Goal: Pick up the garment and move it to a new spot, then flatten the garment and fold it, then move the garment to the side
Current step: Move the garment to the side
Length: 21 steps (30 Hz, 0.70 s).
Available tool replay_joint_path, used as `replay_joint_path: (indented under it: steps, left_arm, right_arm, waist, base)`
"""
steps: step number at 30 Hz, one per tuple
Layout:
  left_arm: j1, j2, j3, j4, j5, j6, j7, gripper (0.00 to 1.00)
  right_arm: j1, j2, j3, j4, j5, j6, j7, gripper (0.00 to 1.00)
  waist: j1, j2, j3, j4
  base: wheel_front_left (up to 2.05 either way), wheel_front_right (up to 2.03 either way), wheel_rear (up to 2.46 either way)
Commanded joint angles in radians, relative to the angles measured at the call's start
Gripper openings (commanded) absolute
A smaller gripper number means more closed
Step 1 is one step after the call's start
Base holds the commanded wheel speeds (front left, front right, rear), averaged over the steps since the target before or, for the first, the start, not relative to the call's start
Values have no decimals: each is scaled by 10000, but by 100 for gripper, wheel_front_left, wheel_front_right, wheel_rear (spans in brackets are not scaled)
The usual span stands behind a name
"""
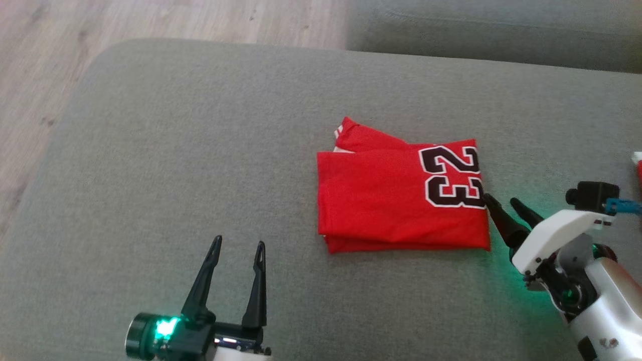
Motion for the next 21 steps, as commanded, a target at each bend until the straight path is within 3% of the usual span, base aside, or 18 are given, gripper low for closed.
replay_joint_path:
  steps: [1, 5, 6, 8, 9, 10, 15, 21]
  left_arm:
    - [-363, -79, 219, -261, 31, 75, -93, 100]
    - [-528, -80, 48, -160, 62, 181, -93, 100]
    - [-566, -80, 24, -173, 117, 215, -93, 100]
    - [-579, -80, -9, -173, 188, 278, -93, 100]
    - [-583, -80, -5, -188, 198, 319, -93, 100]
    - [-583, -80, -5, -203, 225, 346, -93, 100]
    - [-499, -81, 15, -57, 147, 310, -93, 100]
    - [-533, -81, 113, 164, -293, 203, -93, 100]
  right_arm:
    - [-278, -212, 181, -194, 200, -7, 111, 100]
    - [-603, -349, 731, 120, 786, -7, 592, 100]
    - [-649, -344, 848, 135, 934, -7, 598, 60]
    - [-720, -382, 1065, 109, 1176, -7, 520, 24]
    - [-753, -427, 1180, 64, 1276, -7, 462, 18]
    - [-797, -504, 1285, -2, 1357, -7, 379, 0]
    - [-1082, -1162, 1640, -309, 1621, -7, -2, 0]
    - [-1352, -2471, 1896, -800, 1684, -7, 27, 0]
  waist:
    - [-3, 0, 159, 168]
    - [-3, 0, 302, 339]
    - [-3, 0, 325, 367]
    - [-3, 0, 354, 390]
    - [-3, 0, 372, 378]
    - [-3, 0, 387, 349]
    - [-3, 0, 493, -30]
    - [-3, 0, 740, -707]
  base:
    - [0, 0, 0]
    - [0, 0, 0]
    - [0, 0, 0]
    - [0, 0, 0]
    - [0, 0, 0]
    - [0, 0, 0]
    - [0, 0, 0]
    - [0, 0, 0]
